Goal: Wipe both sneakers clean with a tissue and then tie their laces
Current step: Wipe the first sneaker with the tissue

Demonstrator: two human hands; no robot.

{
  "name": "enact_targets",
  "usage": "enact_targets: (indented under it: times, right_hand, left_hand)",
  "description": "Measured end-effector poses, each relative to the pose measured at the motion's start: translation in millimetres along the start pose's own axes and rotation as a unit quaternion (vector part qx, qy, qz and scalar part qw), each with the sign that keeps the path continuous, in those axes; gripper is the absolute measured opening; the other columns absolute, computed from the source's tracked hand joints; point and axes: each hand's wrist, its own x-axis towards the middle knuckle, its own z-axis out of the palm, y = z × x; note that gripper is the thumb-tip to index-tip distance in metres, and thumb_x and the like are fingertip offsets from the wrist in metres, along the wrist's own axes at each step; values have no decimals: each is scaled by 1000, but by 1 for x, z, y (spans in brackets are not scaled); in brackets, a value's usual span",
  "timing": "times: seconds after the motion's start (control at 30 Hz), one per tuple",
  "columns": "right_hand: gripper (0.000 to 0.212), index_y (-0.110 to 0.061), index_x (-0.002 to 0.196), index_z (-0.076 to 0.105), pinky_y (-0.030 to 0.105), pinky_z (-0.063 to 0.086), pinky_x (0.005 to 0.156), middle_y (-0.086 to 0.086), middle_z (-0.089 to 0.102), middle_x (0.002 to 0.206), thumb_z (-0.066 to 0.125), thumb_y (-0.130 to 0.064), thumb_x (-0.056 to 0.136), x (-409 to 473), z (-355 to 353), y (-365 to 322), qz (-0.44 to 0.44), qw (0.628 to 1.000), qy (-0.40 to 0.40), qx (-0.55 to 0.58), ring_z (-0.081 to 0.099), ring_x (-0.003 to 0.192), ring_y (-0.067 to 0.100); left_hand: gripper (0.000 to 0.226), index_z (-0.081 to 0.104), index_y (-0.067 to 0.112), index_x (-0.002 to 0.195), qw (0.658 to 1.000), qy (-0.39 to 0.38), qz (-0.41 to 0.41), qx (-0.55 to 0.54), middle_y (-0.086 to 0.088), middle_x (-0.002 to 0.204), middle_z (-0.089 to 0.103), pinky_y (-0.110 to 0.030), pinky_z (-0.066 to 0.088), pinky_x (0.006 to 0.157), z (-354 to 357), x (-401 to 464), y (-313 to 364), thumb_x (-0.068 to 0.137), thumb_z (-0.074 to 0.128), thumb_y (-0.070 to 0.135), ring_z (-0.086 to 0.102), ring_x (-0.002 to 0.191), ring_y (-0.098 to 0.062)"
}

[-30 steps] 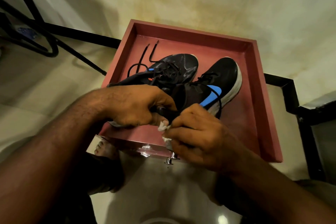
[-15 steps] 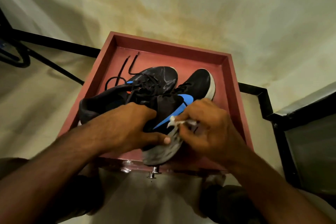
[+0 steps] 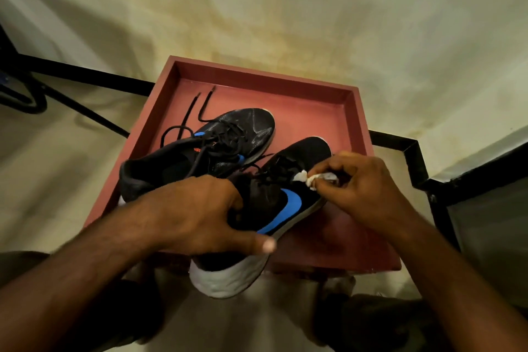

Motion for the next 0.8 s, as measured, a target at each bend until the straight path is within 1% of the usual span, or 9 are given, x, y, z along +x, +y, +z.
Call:
enact_targets:
  times: [0.1,0.17,0.27,0.37,0.47,0.53,0.6,0.7,0.8]
  right_hand:
    - [12,-32,94,80,38,60,74,-12,73,87,77,-23,86,4,2,5,25,999,7,-22,68,81,5]
    - [12,-31,92,81,32,59,73,-13,74,85,76,-21,86,8,-2,5,38,998,35,-34,68,80,3]
    - [9,-28,90,80,35,60,73,-14,75,82,77,-22,85,14,-14,15,75,988,133,-25,71,78,5]
    - [5,-25,92,78,39,63,74,-9,76,83,75,-23,88,14,-20,24,123,977,172,5,72,77,10]
    - [5,-26,92,78,31,62,72,-12,76,81,75,-24,89,14,-15,22,121,980,160,-7,72,76,7]
    - [5,-29,89,77,22,57,68,-18,73,78,76,-25,88,15,-12,18,119,981,151,-20,71,74,2]
    - [6,-31,86,77,19,54,66,-20,72,76,76,-25,88,16,-11,16,125,981,146,-26,70,72,1]
    - [4,-30,89,78,20,55,66,-18,73,79,76,-27,88,15,-11,13,129,981,144,-34,70,73,2]
    - [4,-30,91,78,26,60,70,-17,74,81,75,-28,89,14,-13,14,134,979,154,-29,71,76,4]
  left_hand:
    - [74,53,29,86,990,122,-50,52,8,79,64,-30,53,67,23,3,21,66,40,100,69,88,-12]
    - [66,51,33,105,983,154,-55,82,11,88,57,-34,52,74,30,4,28,76,43,92,66,100,-19]
    - [63,42,31,117,979,178,-59,79,9,96,60,-35,51,73,23,1,25,82,49,83,67,95,-20]
    - [63,33,36,113,973,228,-37,18,14,94,60,-38,57,71,15,-4,22,76,56,82,66,82,-14]
    - [51,49,36,99,951,306,-23,48,13,93,56,-38,54,74,4,-1,6,80,43,83,55,82,-12]
    - [59,61,25,101,927,341,-46,148,-4,100,61,-46,51,80,-6,1,-12,83,41,77,54,90,-25]
    - [62,60,18,112,919,321,-97,207,-14,109,58,-50,54,80,-14,0,-28,81,54,72,57,95,-34]
    - [69,48,20,119,931,260,-165,196,-12,113,52,-42,56,71,-16,-4,-33,76,63,72,57,86,-27]
    - [52,47,21,121,934,234,-163,215,-6,108,59,-35,48,64,-12,1,-28,90,59,61,55,78,-23]
